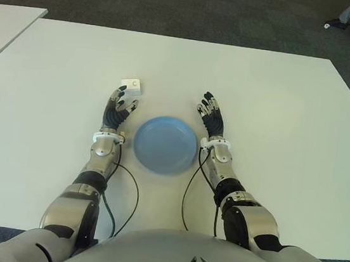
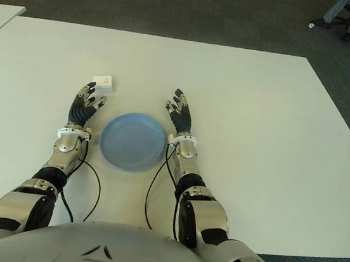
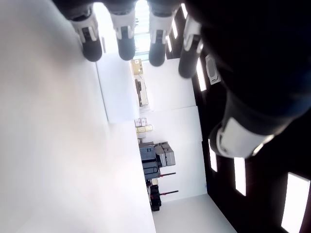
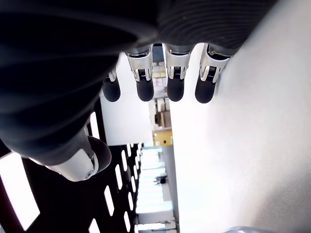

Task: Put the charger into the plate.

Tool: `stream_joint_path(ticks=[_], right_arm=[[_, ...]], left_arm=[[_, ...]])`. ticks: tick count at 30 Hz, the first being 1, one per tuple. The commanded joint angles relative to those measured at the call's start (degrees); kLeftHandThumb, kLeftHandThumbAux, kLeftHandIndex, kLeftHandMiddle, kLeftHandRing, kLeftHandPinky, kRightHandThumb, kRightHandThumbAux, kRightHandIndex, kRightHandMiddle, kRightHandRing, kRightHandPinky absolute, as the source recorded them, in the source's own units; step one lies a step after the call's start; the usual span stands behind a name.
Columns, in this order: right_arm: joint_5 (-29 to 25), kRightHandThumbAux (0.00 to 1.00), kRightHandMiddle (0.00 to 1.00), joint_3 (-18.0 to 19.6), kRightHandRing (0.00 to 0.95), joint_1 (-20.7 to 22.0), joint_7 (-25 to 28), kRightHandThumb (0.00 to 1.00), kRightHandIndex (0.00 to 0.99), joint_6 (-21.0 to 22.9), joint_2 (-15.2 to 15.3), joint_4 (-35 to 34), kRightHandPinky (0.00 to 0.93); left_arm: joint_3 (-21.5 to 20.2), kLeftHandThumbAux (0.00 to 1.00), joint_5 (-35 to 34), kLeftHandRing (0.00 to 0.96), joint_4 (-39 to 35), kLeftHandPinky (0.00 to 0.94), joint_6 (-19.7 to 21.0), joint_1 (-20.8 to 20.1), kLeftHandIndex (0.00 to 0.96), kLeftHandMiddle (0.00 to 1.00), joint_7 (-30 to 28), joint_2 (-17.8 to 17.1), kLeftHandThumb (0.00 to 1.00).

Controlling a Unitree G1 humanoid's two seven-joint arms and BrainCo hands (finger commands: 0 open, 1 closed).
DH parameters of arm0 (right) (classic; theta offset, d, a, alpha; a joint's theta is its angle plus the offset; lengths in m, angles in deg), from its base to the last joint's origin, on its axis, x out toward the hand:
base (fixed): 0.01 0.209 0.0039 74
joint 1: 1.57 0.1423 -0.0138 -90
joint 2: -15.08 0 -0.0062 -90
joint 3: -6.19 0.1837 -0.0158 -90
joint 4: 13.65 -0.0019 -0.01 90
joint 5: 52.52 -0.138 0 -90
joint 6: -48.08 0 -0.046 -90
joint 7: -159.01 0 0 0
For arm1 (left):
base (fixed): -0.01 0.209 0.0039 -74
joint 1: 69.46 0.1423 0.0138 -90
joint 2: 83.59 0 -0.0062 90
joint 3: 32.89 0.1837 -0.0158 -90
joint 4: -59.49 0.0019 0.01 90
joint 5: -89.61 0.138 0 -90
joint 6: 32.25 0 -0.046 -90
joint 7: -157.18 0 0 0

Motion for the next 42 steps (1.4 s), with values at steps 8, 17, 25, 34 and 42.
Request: stream_joint_path(ticks=[8,17,25,34,42], right_arm=[[0.09,0.638,0.046,0.24,0.048,-1.86,0.45,0.073,0.000,3.95,-0.54,3.36,0.077],[-0.24,0.610,0.034,0.41,0.039,-1.54,1.41,0.065,0.000,4.28,-1.02,3.51,0.067],[-0.45,0.586,0.036,0.70,0.038,-1.29,1.50,0.066,0.012,4.16,-1.37,3.79,0.067],[-0.76,0.566,0.048,1.37,0.045,-0.99,1.33,0.061,0.033,3.81,-1.74,4.22,0.070],[-0.86,0.582,0.062,1.45,0.054,-0.80,0.80,0.066,0.049,3.97,-1.92,4.49,0.081]], left_arm=[[-0.93,0.685,-1.12,0.116,3.35,0.161,4.54,3.35,0.001,0.087,0.16,0.57,0.127],[-3.02,0.706,-1.91,0.131,3.83,0.151,-0.38,4.29,0.034,0.111,0.86,-0.88,0.282],[-6.43,0.694,-4.72,0.149,-2.94,0.175,-3.71,7.20,0.063,0.134,-1.21,-4.83,0.366],[-10.47,0.694,-8.14,0.158,-27.85,0.176,3.11,11.62,0.078,0.148,0.59,-6.09,0.402],[-12.81,0.680,-0.12,0.151,-39.72,0.185,13.06,5.32,0.079,0.140,5.55,-13.05,0.449]])
